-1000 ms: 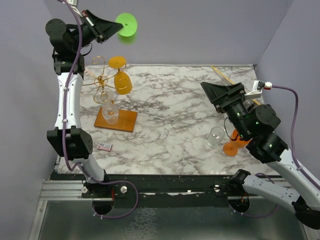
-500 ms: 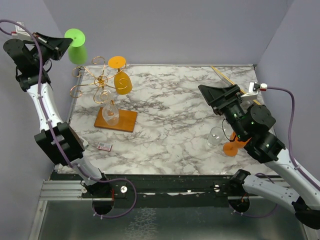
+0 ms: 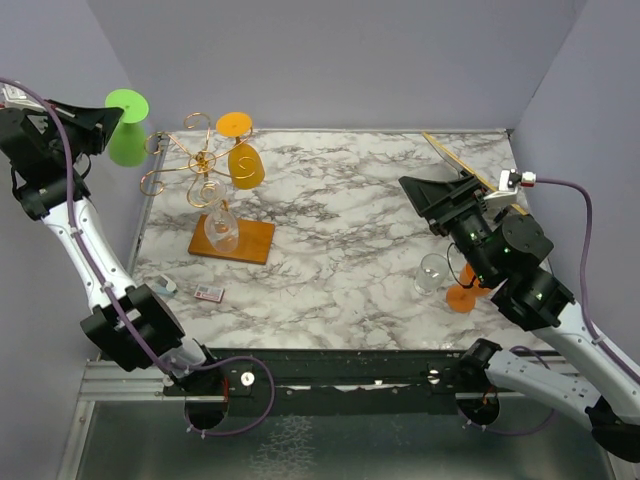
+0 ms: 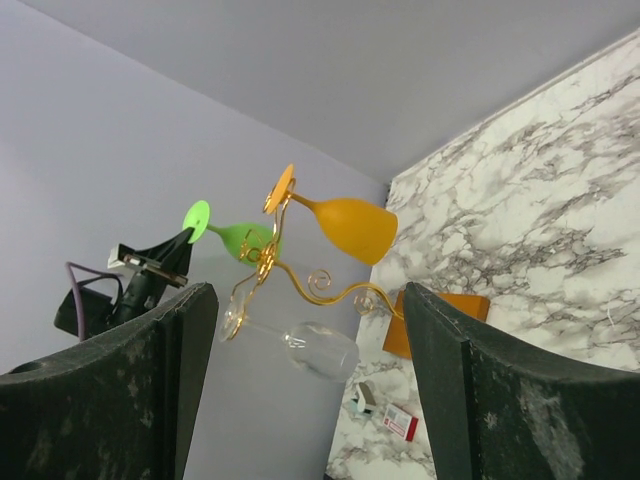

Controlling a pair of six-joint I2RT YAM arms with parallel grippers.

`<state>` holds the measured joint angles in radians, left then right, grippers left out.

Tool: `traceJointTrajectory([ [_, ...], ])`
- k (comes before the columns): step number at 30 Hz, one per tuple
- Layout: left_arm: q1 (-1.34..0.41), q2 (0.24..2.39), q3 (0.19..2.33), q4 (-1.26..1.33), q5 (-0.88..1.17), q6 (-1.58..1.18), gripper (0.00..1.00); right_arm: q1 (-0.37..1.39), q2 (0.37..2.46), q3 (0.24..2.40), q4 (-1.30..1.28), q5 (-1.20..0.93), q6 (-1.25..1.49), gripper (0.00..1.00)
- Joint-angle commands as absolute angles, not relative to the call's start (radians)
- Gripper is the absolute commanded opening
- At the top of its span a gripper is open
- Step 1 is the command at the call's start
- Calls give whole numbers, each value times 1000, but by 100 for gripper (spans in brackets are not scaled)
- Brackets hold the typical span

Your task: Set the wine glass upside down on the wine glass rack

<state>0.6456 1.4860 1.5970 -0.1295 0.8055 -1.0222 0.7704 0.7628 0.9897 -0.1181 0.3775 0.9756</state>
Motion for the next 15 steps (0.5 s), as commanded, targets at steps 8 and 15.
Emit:
traceJointTrajectory([
  [8,649,1372,1542,-303,645,-950,0,767,734,967,-171,409,982,79],
  [15,596,1294,1451,-331,602,-936,0,768,724,959,-173,428,969,78],
])
